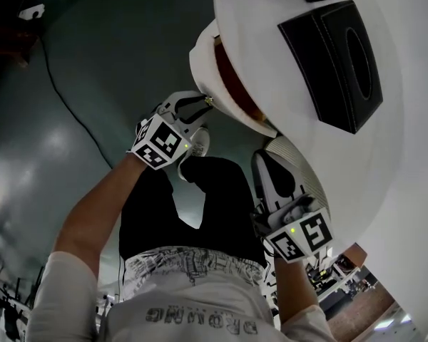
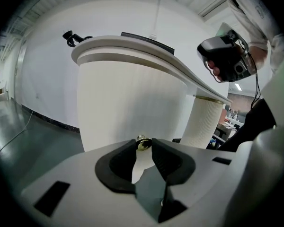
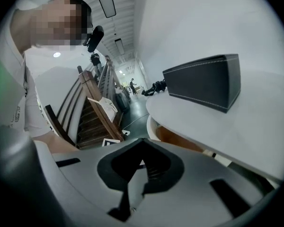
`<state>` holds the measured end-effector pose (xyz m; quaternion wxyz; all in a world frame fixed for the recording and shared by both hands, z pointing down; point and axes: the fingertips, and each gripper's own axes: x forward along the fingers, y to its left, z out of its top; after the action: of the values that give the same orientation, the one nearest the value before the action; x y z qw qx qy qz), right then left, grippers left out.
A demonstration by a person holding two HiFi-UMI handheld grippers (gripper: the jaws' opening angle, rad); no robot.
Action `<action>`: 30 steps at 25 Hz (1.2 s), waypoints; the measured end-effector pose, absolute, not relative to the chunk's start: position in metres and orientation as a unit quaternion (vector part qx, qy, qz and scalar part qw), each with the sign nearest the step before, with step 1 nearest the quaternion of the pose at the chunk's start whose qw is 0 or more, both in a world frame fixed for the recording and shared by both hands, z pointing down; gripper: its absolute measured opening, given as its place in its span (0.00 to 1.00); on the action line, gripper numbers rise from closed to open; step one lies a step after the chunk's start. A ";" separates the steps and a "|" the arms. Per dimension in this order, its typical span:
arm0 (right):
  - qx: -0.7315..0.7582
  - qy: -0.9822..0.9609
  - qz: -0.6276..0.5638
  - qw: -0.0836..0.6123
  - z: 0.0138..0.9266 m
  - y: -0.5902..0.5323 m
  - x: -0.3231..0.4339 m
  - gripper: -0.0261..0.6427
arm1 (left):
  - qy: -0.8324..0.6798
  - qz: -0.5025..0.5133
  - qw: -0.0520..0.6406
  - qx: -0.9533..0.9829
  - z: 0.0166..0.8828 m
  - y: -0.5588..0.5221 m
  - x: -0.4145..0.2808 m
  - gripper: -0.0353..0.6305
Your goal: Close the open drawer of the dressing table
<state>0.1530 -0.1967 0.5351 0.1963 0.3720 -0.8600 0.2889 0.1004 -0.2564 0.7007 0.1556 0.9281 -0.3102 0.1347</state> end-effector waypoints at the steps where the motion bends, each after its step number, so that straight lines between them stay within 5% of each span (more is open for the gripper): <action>1: 0.374 -0.859 0.290 0.195 0.537 -0.196 0.154 0.05 | -0.310 0.132 0.153 0.929 0.700 -0.260 0.103 0.23; 30: 0.401 -0.846 0.307 0.168 0.569 -0.185 0.178 0.05 | -0.287 0.108 0.102 0.946 0.696 -0.339 0.161 0.23</action>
<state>0.1779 -0.1845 0.5686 0.1680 0.4014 -0.8464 0.3070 0.1609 -0.3393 0.6965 0.1015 0.9464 -0.2870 0.1077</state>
